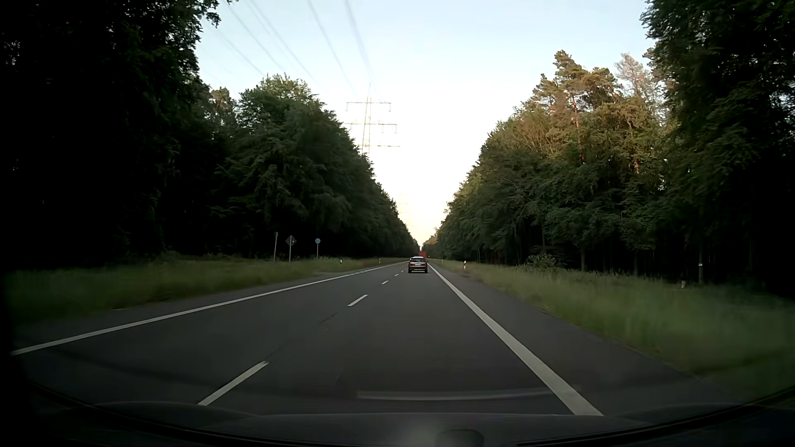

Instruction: Follow the waypoints while adhering to traffic rules and regulations

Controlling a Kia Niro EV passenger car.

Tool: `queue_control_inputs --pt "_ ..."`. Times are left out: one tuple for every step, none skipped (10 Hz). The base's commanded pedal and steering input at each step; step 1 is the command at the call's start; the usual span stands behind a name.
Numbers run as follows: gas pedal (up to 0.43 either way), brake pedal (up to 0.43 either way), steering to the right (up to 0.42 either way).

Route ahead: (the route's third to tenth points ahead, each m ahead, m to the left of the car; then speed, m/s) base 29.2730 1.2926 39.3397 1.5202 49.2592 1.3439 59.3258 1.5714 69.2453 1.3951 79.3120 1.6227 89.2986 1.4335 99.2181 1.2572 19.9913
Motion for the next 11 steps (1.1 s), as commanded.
queue_control_inputs --pt "0.079 0.018 0.001" --pt "0.079 0.024 0.001" --pt "0.079 0.018 0.001" --pt "0.079 0.018 0.001" --pt "0.079 0.024 0.001" --pt "0.079 0.018 0.001" --pt "0.079 0.024 0.001" --pt "0.079 0.024 0.001" --pt "0.079 0.024 0.001" --pt "0.079 0.018 0.001" --pt "0.079 0.024 0.001"
